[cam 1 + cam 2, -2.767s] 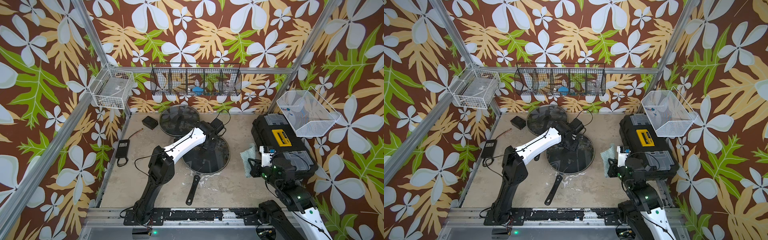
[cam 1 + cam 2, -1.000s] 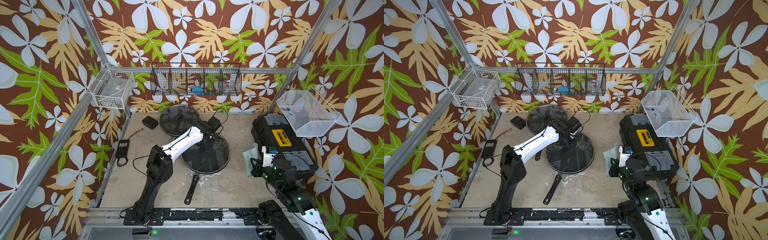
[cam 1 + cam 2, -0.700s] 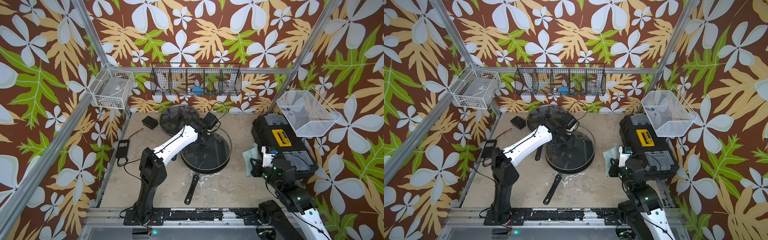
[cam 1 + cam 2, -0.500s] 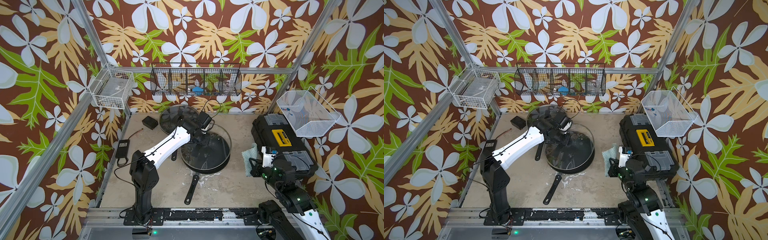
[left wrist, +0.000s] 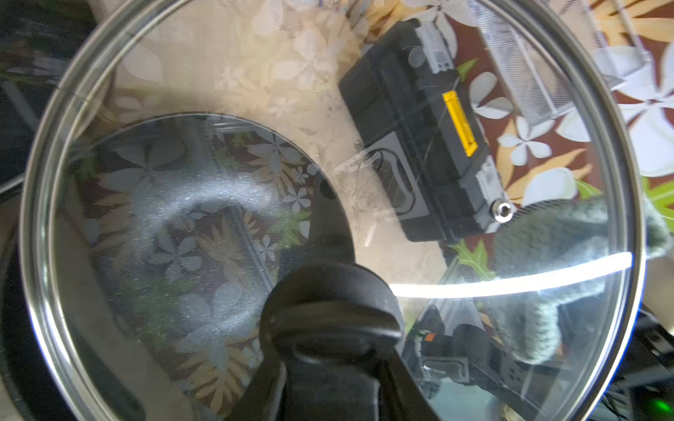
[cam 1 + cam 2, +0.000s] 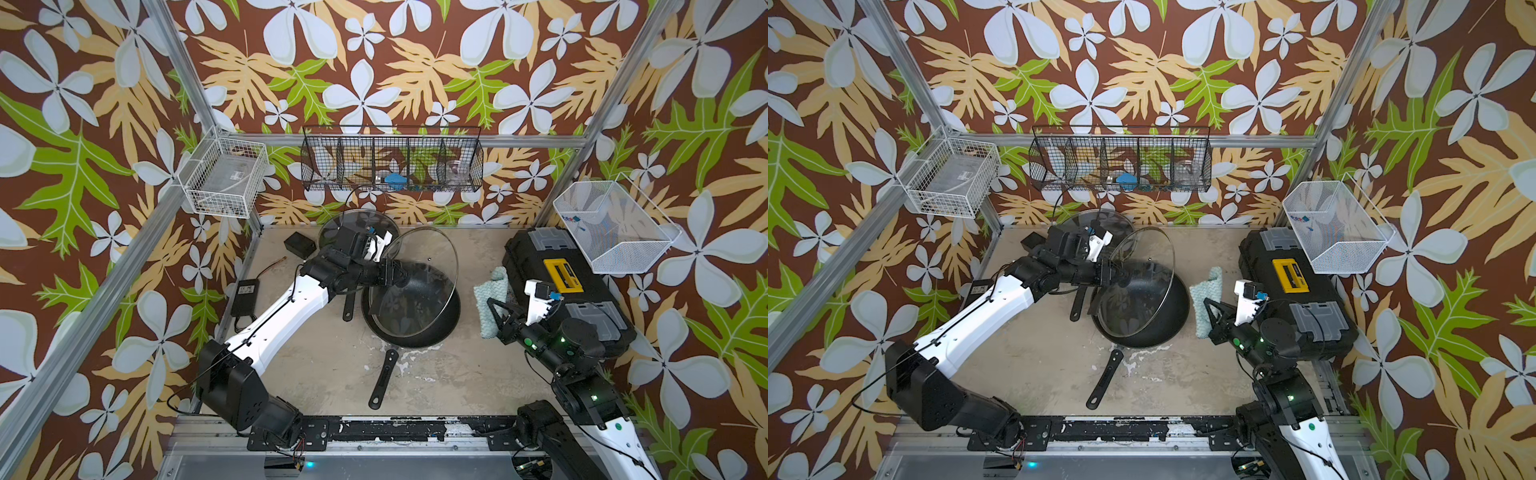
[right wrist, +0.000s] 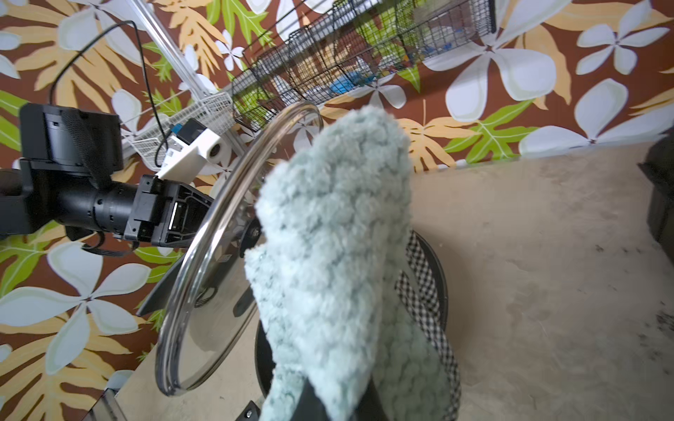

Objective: Wipe the pot lid with a cloth
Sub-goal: Pick up the pot lid from the cooking pot, then wipe the pot lid.

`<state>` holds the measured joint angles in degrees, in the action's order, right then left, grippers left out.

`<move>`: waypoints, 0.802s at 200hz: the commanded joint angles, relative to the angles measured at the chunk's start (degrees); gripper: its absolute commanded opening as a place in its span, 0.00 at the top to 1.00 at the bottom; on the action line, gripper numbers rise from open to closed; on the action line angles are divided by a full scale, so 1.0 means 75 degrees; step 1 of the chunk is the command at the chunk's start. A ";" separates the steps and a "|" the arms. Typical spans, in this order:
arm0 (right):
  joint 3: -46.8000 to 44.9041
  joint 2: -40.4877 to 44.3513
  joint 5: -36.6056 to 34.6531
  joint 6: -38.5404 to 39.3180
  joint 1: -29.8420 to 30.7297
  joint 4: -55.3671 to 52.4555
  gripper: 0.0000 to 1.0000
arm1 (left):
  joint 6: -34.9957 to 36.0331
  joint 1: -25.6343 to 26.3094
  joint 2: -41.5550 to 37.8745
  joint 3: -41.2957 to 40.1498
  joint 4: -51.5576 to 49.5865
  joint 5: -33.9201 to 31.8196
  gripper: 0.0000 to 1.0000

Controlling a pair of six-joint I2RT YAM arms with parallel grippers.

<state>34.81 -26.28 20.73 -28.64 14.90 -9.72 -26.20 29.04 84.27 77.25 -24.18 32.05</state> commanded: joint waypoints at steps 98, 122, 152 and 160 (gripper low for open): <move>-0.0551 -0.0763 0.2246 -0.1364 0.0084 0.4877 1.00 | -0.3693 -0.0749 -0.0895 -0.2217 0.6569 0.3736 1.00; -0.0449 -0.1012 0.2088 -0.1461 0.0411 0.5370 1.00 | -0.4630 -0.0754 -0.0797 -0.2480 0.7729 0.3742 1.00; -0.0330 -0.1453 0.1590 -0.1370 0.1280 0.5943 1.00 | -0.6851 -0.0766 -0.0404 -0.3019 1.0610 0.3861 1.00; -0.0281 -0.1600 0.1467 -0.1311 0.1541 0.6086 1.00 | -0.7325 -0.0766 -0.0285 -0.3118 1.1258 0.3891 1.00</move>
<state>31.83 -36.18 35.20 -38.72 22.55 29.06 -65.93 23.49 80.62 55.11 34.30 59.29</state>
